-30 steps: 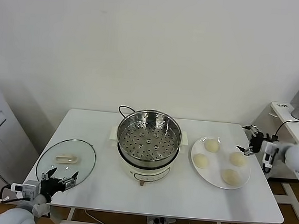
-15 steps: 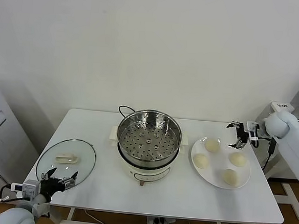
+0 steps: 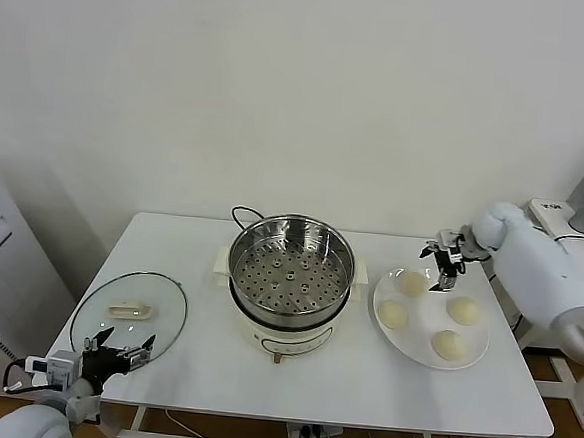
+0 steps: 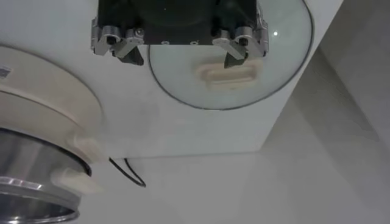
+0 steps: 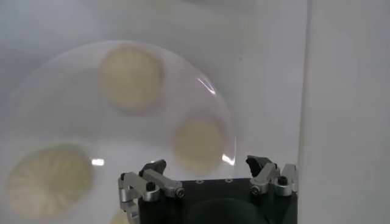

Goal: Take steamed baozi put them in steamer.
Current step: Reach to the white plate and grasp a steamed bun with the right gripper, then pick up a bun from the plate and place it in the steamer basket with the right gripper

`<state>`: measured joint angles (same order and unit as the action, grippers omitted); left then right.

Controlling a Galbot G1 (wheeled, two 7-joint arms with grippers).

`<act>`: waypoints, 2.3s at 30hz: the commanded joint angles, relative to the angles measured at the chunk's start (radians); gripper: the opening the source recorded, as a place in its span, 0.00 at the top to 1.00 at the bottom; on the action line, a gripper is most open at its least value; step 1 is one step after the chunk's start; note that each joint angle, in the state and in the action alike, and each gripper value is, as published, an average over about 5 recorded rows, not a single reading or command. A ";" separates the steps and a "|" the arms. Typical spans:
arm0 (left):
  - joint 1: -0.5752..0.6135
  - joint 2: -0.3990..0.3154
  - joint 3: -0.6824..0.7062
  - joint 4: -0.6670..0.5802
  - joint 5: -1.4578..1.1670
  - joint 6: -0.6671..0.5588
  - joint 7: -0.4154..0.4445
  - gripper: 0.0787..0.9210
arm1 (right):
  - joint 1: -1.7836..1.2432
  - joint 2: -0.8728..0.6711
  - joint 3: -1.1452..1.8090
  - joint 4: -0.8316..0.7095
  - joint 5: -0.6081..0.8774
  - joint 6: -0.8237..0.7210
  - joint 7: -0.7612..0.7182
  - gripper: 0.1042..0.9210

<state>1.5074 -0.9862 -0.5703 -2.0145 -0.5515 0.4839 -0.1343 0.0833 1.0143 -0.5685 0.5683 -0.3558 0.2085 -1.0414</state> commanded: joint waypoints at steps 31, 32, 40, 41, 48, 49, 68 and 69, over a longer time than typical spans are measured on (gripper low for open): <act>0.013 -0.004 -0.001 -0.022 0.001 -0.003 0.001 0.12 | -0.080 0.114 0.193 -0.135 -0.231 -0.030 0.094 0.56; 0.015 -0.004 -0.002 -0.025 0.001 -0.003 0.001 0.12 | -0.075 0.111 0.188 -0.129 -0.225 -0.030 0.091 0.59; 0.031 -0.013 -0.019 -0.043 0.001 0.002 -0.002 0.12 | 0.070 -0.011 -0.025 0.039 -0.015 -0.034 0.009 0.64; 0.033 -0.014 -0.020 -0.045 0.001 0.002 -0.002 0.12 | 0.096 -0.028 -0.059 0.070 0.014 -0.035 0.002 0.64; 0.038 -0.014 -0.020 -0.055 0.001 0.000 -0.002 0.12 | 0.361 -0.091 -0.281 0.268 0.278 0.025 -0.067 0.64; 0.038 -0.014 -0.019 -0.056 0.001 0.001 -0.002 0.12 | 0.389 -0.081 -0.292 0.274 0.295 0.058 -0.077 0.64; 0.041 -0.010 -0.004 -0.063 0.005 0.001 -0.003 0.12 | 0.422 0.248 -0.264 0.287 0.178 0.664 -0.186 0.63; 0.040 -0.009 -0.003 -0.063 0.005 0.001 -0.003 0.12 | 0.412 0.254 -0.257 0.296 0.145 0.664 -0.186 0.63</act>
<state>1.5469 -0.9965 -0.5733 -2.0776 -0.5469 0.4840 -0.1373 0.4693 1.1951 -0.8027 0.8274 -0.1625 0.7161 -1.1981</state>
